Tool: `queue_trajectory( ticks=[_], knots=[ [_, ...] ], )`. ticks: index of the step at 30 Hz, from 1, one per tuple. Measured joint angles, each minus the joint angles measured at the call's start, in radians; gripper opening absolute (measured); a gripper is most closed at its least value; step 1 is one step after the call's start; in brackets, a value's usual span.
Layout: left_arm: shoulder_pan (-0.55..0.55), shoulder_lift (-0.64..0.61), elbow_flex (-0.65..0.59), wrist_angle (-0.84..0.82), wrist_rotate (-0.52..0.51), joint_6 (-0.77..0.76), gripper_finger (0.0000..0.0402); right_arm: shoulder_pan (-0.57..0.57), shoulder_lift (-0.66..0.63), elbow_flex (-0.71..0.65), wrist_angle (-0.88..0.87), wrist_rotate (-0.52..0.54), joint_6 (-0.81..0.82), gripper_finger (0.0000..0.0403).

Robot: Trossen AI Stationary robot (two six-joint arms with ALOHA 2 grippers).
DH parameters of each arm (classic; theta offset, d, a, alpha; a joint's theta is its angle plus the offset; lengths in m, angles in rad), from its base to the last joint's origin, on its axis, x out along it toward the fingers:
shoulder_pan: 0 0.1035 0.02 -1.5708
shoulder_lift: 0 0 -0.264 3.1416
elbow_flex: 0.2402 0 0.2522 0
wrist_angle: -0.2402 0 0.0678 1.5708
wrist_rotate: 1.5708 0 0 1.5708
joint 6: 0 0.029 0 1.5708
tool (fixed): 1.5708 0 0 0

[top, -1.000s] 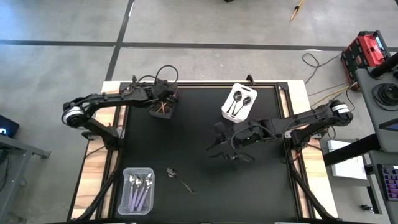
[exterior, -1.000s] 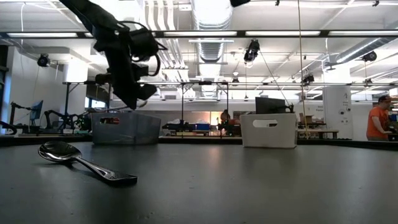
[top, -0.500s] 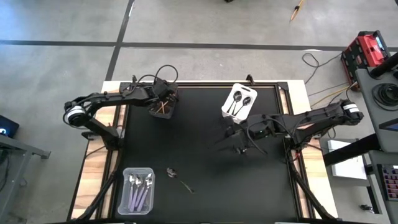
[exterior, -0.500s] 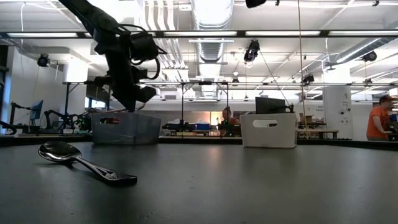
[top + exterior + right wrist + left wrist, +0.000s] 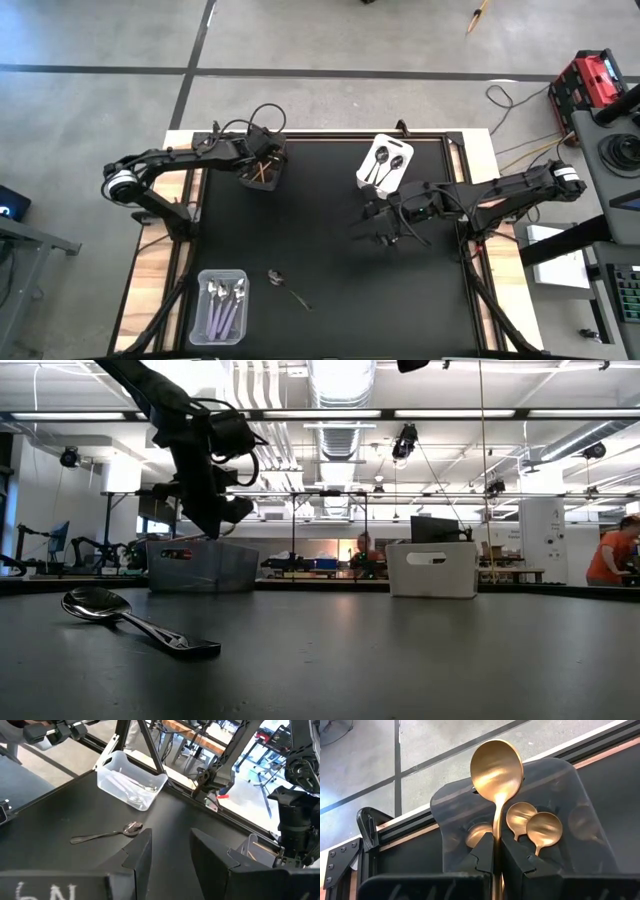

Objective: Sort silverware by color (type)
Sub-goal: Put the gold spoon into the black bin

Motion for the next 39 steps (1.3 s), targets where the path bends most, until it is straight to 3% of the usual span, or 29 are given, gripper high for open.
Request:
queue_trajectory(
  ticks=[11,28,39],
  knots=[
    [-0.001,0.004,-0.001,-0.003,0.001,-0.003,0.0000,0.000,0.000,0.000,-0.001,0.000,-0.003,0.0123],
    [-0.004,0.138,0.004,0.011,0.010,-0.013,0.0003,0.000,0.000,0.000,-0.005,0.001,0.001,0.0123],
    [-0.003,0.128,0.001,0.001,0.025,-0.006,0.0007,0.000,0.001,0.000,-0.009,0.001,0.001,0.0123]
  ],
)
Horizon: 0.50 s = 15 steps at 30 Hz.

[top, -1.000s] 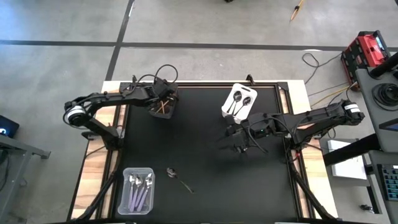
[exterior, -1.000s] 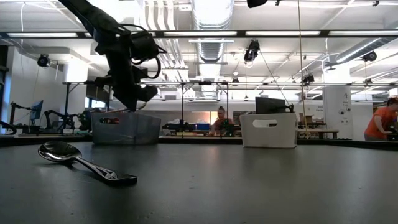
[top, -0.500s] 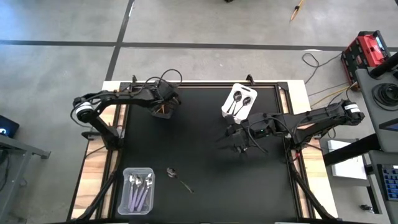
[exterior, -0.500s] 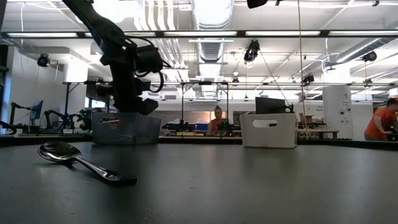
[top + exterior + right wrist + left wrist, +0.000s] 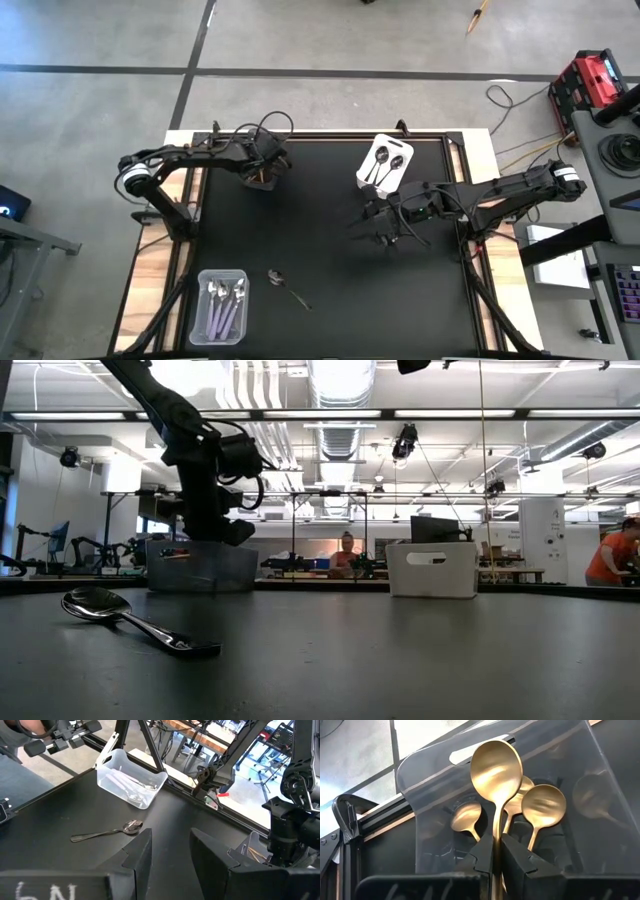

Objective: Sort silverware by color (type)
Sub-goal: Put the gold spoon into the black bin, then put the black spoon into the white bin

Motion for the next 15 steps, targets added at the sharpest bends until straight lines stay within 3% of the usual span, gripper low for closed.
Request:
queue_trajectory(
  ticks=[15],
  knots=[
    [0.000,-0.009,-0.002,-0.003,0.001,0.005,0.0044,0.000,0.000,0.000,0.000,0.000,0.000,0.0123]
  ],
)
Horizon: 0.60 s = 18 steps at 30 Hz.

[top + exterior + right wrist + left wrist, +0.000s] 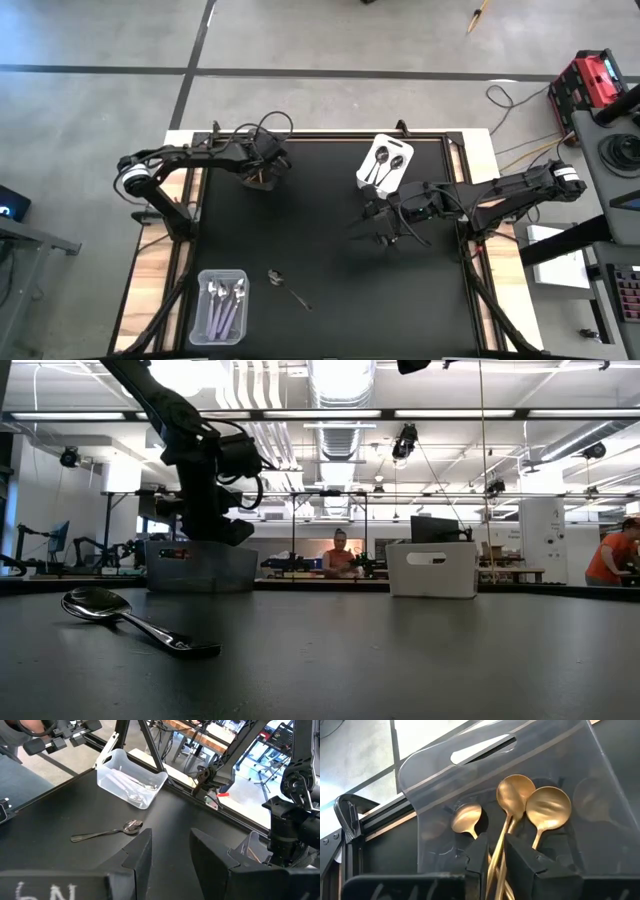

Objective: Sort silverware by color (type)
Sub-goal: Put the black spoon into the white bin

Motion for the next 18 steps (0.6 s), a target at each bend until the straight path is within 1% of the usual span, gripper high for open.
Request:
queue_trajectory(
  ticks=[5,15,18],
  knots=[
    [-0.003,-0.004,-0.001,-0.001,0.000,0.001,0.0053,0.000,0.000,0.000,0.000,0.000,0.000,0.0123],
    [-0.023,-0.040,-0.001,-0.002,0.003,0.032,0.0054,0.000,0.000,0.000,0.000,0.000,0.000,0.0123],
    [-0.023,-0.072,-0.001,-0.021,0.038,0.061,0.0053,0.000,0.000,0.000,0.000,0.000,0.001,0.0123]
  ],
)
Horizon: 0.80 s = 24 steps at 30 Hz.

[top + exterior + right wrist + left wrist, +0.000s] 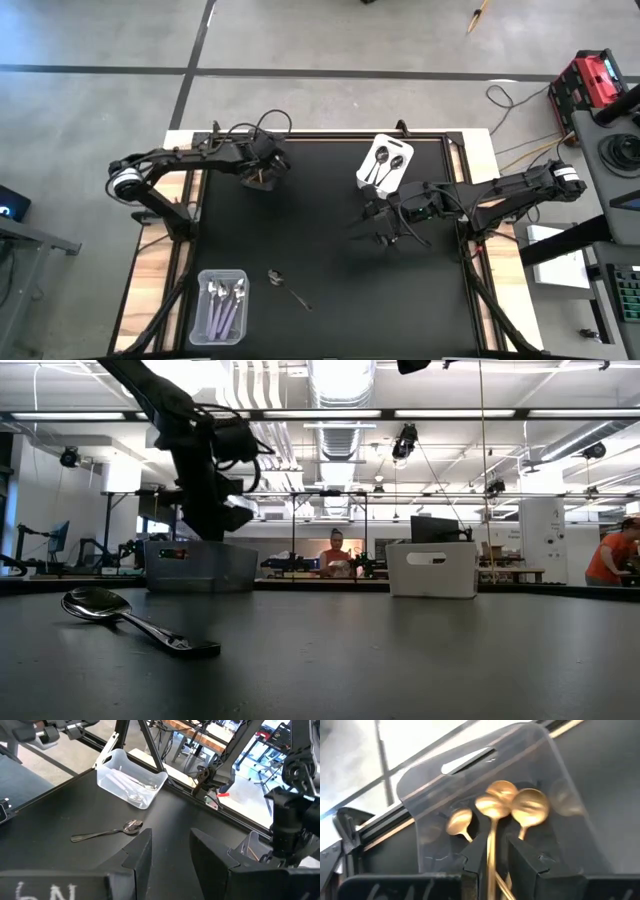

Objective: Sort silverware by color (type)
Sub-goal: Put the black spoon into the white bin

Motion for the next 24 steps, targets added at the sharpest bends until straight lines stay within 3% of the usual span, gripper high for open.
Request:
queue_trajectory(
  ticks=[14,24],
  knots=[
    [0.026,-0.189,0.000,-0.087,0.327,0.150,0.0006,0.000,0.000,0.000,0.000,0.001,0.000,0.0123],
    [0.013,-0.250,0.001,-0.168,0.402,0.172,0.0000,0.000,0.000,0.000,0.000,0.001,0.004,0.0123]
  ],
)
